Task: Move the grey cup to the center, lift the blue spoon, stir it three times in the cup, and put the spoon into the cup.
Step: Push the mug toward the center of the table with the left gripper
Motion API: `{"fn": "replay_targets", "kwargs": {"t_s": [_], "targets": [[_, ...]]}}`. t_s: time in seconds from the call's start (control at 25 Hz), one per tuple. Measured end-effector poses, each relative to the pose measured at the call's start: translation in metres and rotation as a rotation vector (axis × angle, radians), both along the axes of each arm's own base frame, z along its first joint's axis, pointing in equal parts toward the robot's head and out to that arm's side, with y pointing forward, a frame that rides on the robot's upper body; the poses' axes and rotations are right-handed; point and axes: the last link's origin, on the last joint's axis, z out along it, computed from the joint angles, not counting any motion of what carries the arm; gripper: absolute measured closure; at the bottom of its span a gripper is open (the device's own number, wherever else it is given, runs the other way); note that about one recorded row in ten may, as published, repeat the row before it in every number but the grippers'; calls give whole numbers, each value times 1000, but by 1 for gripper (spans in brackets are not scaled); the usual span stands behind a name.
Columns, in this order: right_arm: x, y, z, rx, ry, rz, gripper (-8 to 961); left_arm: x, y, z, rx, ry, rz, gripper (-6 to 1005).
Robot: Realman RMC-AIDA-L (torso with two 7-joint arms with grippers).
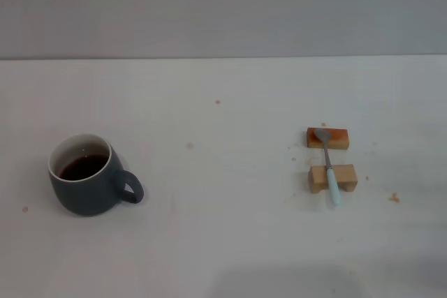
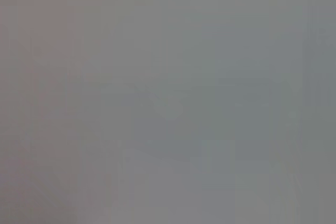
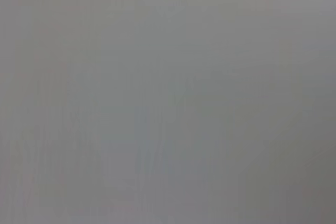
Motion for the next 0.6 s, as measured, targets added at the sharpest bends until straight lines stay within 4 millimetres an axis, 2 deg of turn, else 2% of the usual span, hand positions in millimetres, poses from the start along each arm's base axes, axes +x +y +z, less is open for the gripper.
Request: {"fn": "replay_targets", "kwargs": {"t_s": [0.12, 0.6], "targets": [[0, -1, 1, 4, -3, 2, 112, 1, -1, -9, -32, 2, -6, 239], [-6, 3, 9, 35, -1, 27, 112, 10, -5, -38, -148, -47, -46, 265]]}}
